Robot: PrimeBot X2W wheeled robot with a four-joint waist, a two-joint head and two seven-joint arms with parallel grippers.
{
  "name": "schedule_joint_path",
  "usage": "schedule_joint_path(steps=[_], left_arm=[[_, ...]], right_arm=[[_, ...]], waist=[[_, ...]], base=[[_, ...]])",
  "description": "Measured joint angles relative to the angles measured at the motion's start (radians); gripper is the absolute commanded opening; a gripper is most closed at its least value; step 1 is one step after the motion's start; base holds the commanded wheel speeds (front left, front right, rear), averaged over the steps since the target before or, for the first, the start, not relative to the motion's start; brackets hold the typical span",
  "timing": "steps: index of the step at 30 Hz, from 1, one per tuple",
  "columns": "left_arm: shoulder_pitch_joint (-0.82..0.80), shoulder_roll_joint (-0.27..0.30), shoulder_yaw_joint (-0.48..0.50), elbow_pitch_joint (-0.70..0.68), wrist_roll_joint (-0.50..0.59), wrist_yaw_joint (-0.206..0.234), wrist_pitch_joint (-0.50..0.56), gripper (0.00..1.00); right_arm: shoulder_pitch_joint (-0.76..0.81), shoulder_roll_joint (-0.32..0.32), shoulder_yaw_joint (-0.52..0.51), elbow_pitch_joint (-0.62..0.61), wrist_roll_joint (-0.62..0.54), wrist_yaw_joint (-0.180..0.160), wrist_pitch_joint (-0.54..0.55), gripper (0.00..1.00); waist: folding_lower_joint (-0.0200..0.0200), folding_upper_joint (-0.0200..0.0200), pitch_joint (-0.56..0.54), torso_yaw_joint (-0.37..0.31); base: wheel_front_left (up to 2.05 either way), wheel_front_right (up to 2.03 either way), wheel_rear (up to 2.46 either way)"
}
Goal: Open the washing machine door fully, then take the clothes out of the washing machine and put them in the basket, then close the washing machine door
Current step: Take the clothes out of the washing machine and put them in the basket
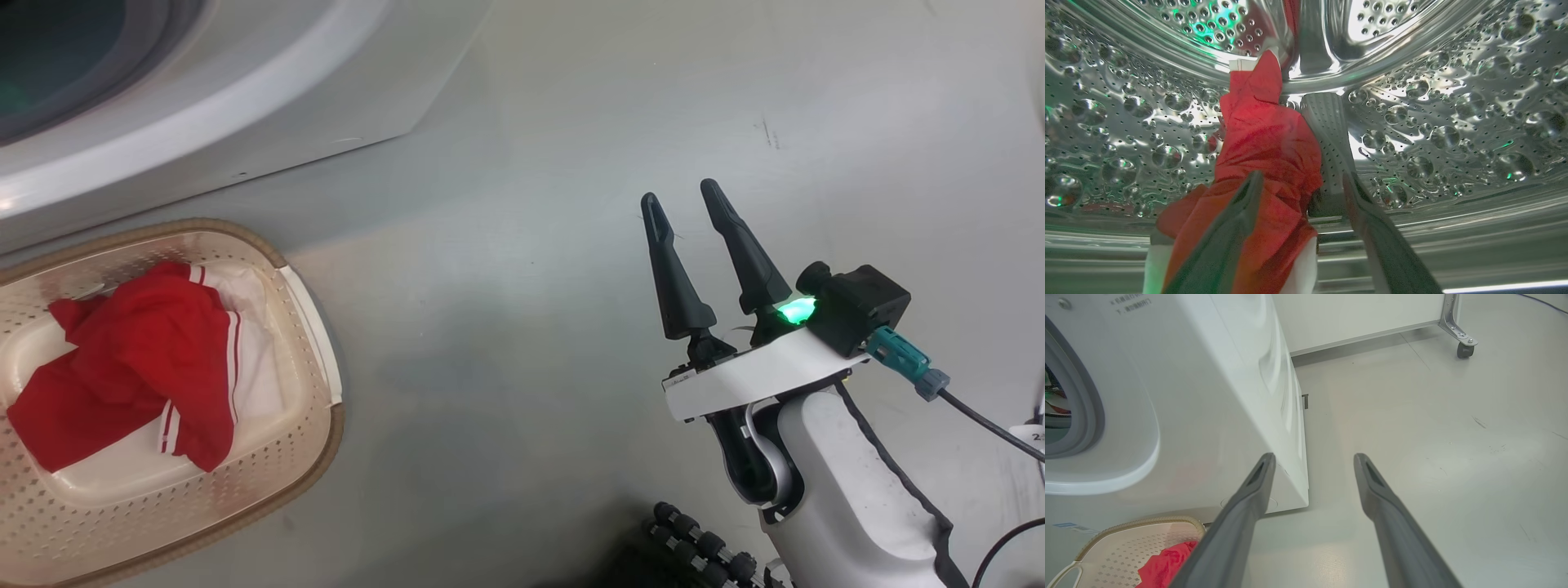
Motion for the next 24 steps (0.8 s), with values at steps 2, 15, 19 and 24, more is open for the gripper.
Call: schedule_joint_path(steps=[2, 15, 19, 24], left_arm=[[-0.007, 0.005, 0.0, 0.007, 0.0, 0.0, 0.016, 1.0], [-0.068, 0.055, -0.028, 0.11, 0.021, 0.0, 0.229, 1.0], [-0.082, 0.055, -0.042, 0.124, 0.026, 0.0, 0.272, 0.45], [-0.094, 0.056, -0.051, 0.134, 0.031, 0.0, 0.321, 0.0]], right_arm=[[0.0, 0.0, 0.002, 0.0, 0.005, -0.001, 0.0, 1.0], [-0.017, 0.001, 0.008, 0.004, 0.015, -0.017, 0.0, 1.0], [-0.021, 0.001, 0.01, 0.003, 0.017, -0.017, 0.0, 1.0], [-0.03, 0.001, 0.007, -0.01, 0.026, -0.017, 0.0, 1.0]], waist=[[0.0, 0.0, 0.002, -0.004], [-0.0001, 0.0, 0.01, -0.026], [-0.0001, 0.0, 0.011, -0.026], [-0.0001, 0.0, 0.012, -0.025]], base=[[0.0, 0.0, 0.0], [0.0, 0.0, 0.0], [0.0, 0.0, 0.0], [0.0, 0.0, 0.0]])
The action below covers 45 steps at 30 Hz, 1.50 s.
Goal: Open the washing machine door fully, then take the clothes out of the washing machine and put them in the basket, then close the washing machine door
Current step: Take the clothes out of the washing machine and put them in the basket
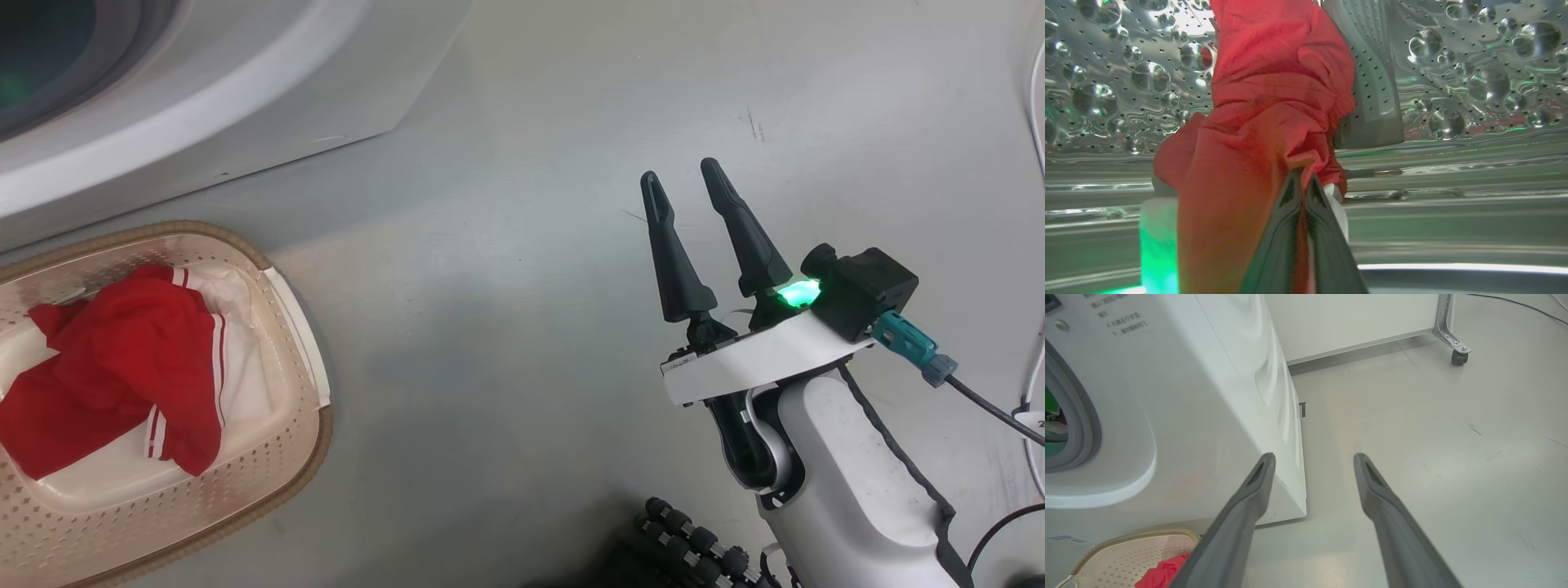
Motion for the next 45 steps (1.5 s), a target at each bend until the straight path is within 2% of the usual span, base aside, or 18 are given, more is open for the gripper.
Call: schedule_joint_path(steps=[6, 16, 20, 28, 35, 45], left_arm=[[-0.017, -0.001, 0.005, -0.003, 0.0, 0.0, 0.013, 0.0], [-0.031, -0.029, 0.076, -0.041, -0.044, 0.007, -0.111, 0.0], [-0.023, -0.066, 0.086, -0.062, -0.055, 0.007, -0.198, 0.0], [0.067, -0.088, 0.105, -0.11, -0.058, 0.01, -0.396, 0.0], [0.159, -0.164, 0.122, -0.178, -0.084, 0.01, -0.58, 0.0], [0.318, -0.22, 0.071, -0.267, -0.055, 0.006, -0.778, 0.0]], right_arm=[[-0.006, 0.0, 0.0, 0.0, 0.0, 0.0, 0.0, 1.0], [-0.01, -0.001, -0.006, 0.0, -0.003, 0.0, 0.0, 1.0], [-0.01, 0.0, -0.02, 0.002, -0.014, -0.002, 0.0, 1.0], [-0.012, 0.0, -0.028, 0.013, -0.034, -0.001, 0.0, 1.0], [-0.011, -0.001, -0.042, 0.026, -0.075, -0.001, 0.0, 1.0], [-0.006, -0.001, -0.079, 0.048, -0.116, 0.0, 0.0, 1.0]], waist=[[0.0, 0.0, 0.001, 0.002], [0.0, 0.0, -0.003, 0.01], [0.0, 0.0, -0.006, 0.02], [0.0, 0.0, -0.023, 0.042], [0.0, 0.0, -0.051, 0.065], [0.0, 0.0, -0.103, 0.11]], base=[[0.0, 0.0, 0.0], [0.0, 0.0, 0.0], [0.0, 0.0, 0.0], [0.0, 0.0, 0.0], [0.0, 0.0, 0.0], [0.0, 0.0, 0.0]])
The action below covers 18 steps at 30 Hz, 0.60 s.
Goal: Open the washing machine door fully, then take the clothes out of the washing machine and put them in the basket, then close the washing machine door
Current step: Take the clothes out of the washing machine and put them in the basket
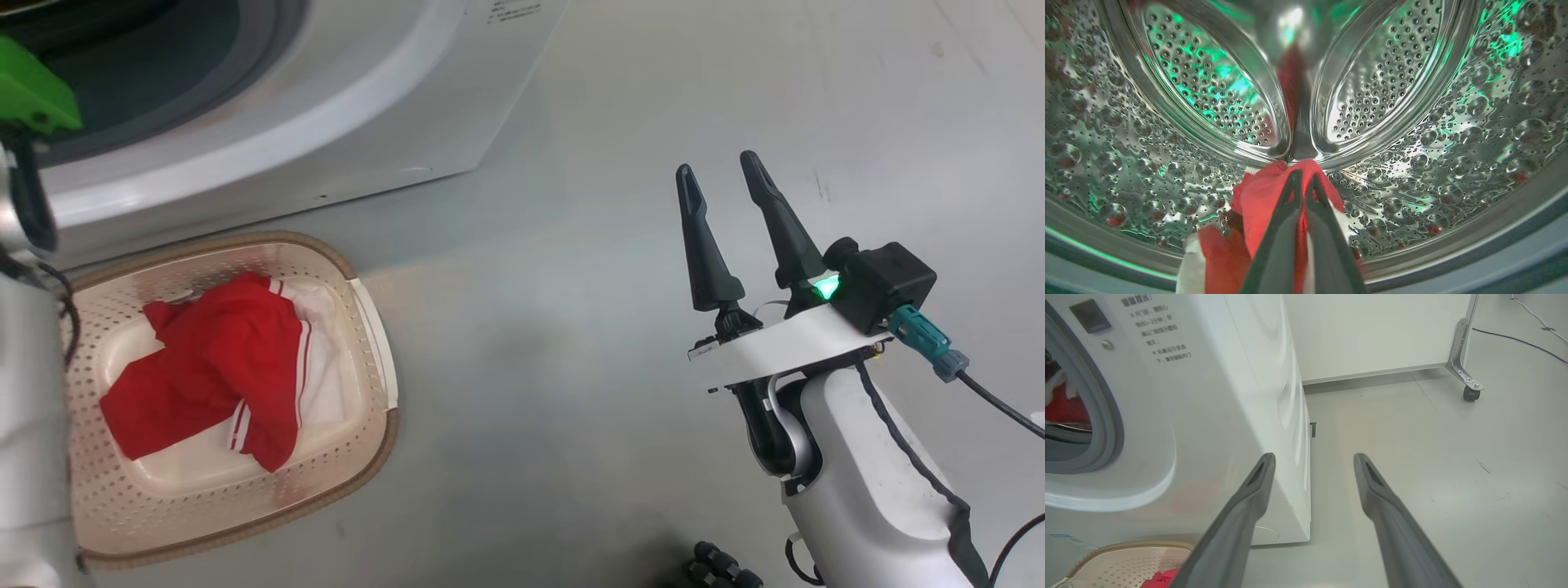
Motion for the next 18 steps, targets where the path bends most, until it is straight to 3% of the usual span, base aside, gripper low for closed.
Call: schedule_joint_path(steps=[18], left_arm=[[0.284, -0.106, -0.05, -0.136, 0.031, 0.004, -0.191, 0.0]], right_arm=[[0.067, -0.003, -0.075, 0.032, -0.083, 0.0, 0.0, 1.0]], waist=[[0.0, 0.0, -0.134, 0.092]], base=[[0.0, 0.0, 0.0]])
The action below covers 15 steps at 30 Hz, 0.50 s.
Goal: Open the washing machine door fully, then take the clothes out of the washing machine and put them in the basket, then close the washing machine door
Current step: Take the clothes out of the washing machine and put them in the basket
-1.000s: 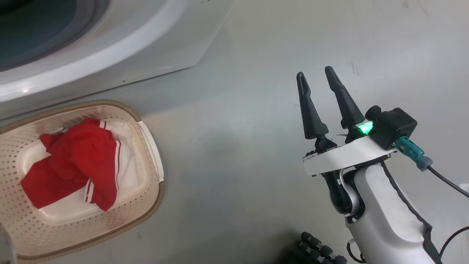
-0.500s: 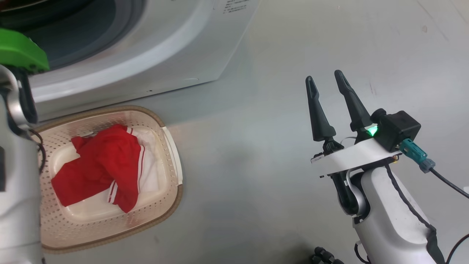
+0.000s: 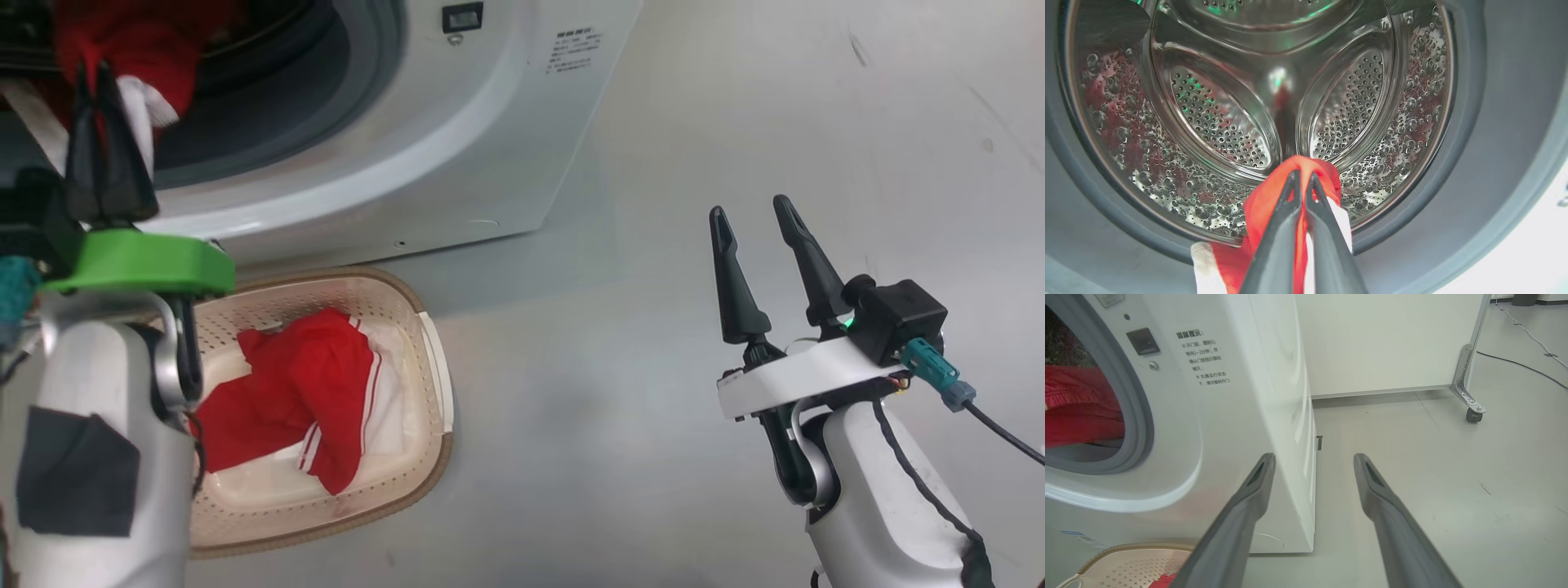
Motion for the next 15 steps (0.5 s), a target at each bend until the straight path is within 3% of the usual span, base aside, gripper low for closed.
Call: schedule_joint_path(steps=[15], left_arm=[[0.227, -0.034, -0.055, -0.12, 0.003, 0.003, -0.02, 0.0]], right_arm=[[0.091, -0.009, -0.009, 0.042, -0.034, 0.002, 0.0, 1.0]], waist=[[0.0, 0.0, -0.176, 0.08]], base=[[0.0, 0.0, 0.0]])
